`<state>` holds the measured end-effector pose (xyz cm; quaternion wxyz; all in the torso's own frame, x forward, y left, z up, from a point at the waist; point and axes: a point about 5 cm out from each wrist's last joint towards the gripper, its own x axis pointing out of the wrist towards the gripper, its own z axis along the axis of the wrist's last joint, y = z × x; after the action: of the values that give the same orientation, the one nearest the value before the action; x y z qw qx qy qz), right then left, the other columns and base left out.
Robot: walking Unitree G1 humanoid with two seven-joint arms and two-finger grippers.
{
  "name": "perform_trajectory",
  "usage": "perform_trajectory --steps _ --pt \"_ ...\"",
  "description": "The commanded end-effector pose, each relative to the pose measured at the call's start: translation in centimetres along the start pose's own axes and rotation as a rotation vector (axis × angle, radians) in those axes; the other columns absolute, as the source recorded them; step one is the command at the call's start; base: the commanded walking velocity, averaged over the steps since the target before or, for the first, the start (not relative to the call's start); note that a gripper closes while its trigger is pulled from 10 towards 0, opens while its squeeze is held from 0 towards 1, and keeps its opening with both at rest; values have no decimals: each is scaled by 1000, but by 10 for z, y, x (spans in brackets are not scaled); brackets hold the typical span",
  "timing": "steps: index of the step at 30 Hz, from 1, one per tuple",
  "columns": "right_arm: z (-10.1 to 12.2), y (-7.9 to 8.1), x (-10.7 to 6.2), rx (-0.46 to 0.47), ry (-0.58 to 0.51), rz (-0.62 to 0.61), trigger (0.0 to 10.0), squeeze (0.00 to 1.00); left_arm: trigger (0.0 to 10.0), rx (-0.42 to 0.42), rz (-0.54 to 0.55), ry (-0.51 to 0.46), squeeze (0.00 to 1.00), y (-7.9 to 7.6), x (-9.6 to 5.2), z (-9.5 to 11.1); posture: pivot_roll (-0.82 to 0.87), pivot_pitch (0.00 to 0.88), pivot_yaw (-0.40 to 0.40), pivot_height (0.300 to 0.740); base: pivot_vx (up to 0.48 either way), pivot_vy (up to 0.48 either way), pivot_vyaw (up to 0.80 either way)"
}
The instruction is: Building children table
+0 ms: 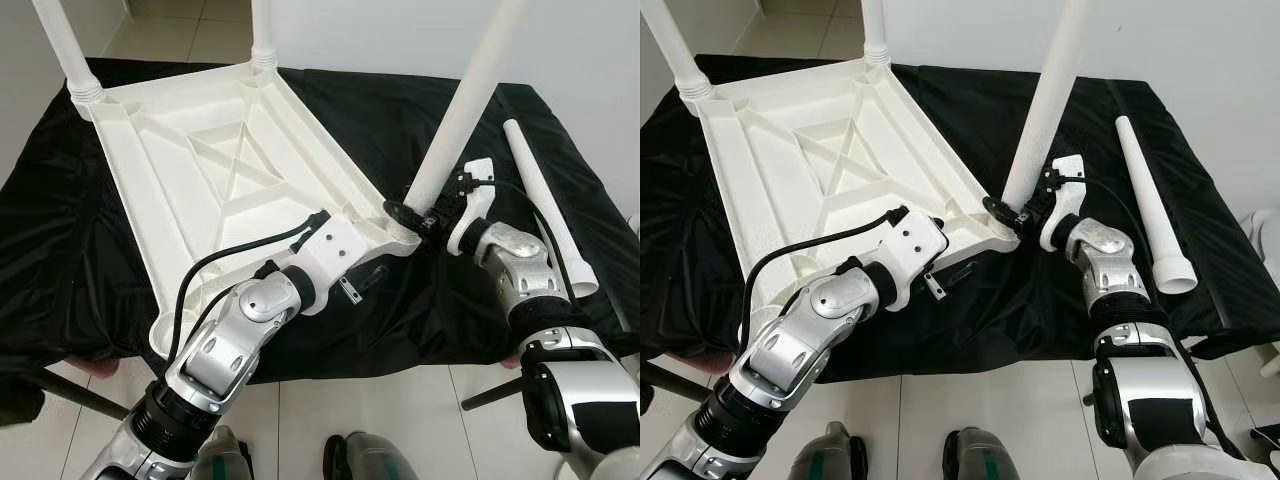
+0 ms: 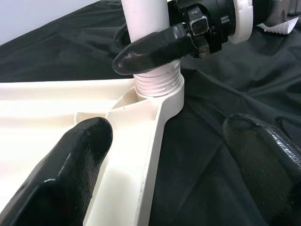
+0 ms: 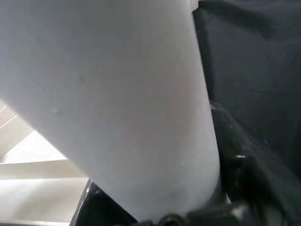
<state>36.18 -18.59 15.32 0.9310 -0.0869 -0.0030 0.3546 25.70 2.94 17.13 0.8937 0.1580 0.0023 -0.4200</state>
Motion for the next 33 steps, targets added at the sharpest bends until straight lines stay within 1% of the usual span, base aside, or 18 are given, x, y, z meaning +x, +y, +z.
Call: perform_trajectory --steps 1,4,8,10,11,12,13,14,19,20,21,22,23,27,28,30,31,33 --pt "-11 5 0 40 32 11 0 0 10000 3 -48 -3 0 -6 0 2 -60 32 -47 740 0 0 0" --pt "-14 5 -2 60 27 -38 0 0 10000 1 -53 -3 0 -7 0 2 -65 35 -46 740 0 0 0" --pt "-20 8 -2 132 42 -117 0 0 10000 -3 -62 -4 0 -10 0 2 -76 44 -49 740 0 0 0" --pt "-21 9 -2 146 45 -146 0 0 10000 -4 -63 -5 0 -10 0 2 -77 44 -49 740 0 0 0" --pt "-21 9 -2 146 45 -146 0 0 10000 -4 -63 -5 0 -10 0 2 -77 44 -49 740 0 0 0" --pt "-20 11 0 153 34 -189 0 0 10000 -6 -65 -5 0 -11 0 2 -79 46 -50 740 0 0 0" --pt "-20 11 0 153 34 -189 0 0 10000 -6 -65 -5 0 -11 0 2 -79 46 -50 740 0 0 0" --pt "-17 12 2 162 15 -239 0 0 10000 -7 -66 -5 0 -11 0 2 -81 46 -49 740 0 0 0" --pt "-13 16 6 184 -1 -325 0 0 10000 -9 -67 -5 0 -12 0 2 -84 46 -51 740 0 0 0" --pt "-11 18 11 210 9 -400 0 0 10000 -11 -67 -5 0 -12 0 2 -83 45 -51 740 0 0 0" --pt "-11 18 11 210 9 -400 0 0 10000 -11 -67 -5 0 -12 0 2 -83 45 -51 740 0 0 0" --pt "-10 21 15 231 21 -452 0 0 10000 -12 -67 -5 0 -12 0 2 -82 45 -51 740 0 0 0" --pt "-10 21 15 231 21 -452 0 0 10000 -12 -67 -5 0 -12 0 2 -82 45 -51 740 0 0 0" --pt "1 32 29 221 25 -680 0 0 10000 -13 -71 -2 0 -13 0 2 -75 37 -54 740 0 0 0" --pt "1 32 29 221 25 -680 0 0 10000 -13 -71 -2 0 -13 0 2 -75 37 -54 740 0 0 0" --pt "2 36 31 256 24 -811 0 0 10000 -14 -70 0 0 -13 0 1 -78 34 -53 740 0 0 0" --pt "2 36 31 256 24 -811 0 0 10000 -14 -70 0 0 -13 0 1 -78 34 -53 740 0 0 0" --pt "3 43 35 300 48 -921 0 0 10000 -15 -71 0 0 -13 1 1 -75 29 -54 740 0 0 0"
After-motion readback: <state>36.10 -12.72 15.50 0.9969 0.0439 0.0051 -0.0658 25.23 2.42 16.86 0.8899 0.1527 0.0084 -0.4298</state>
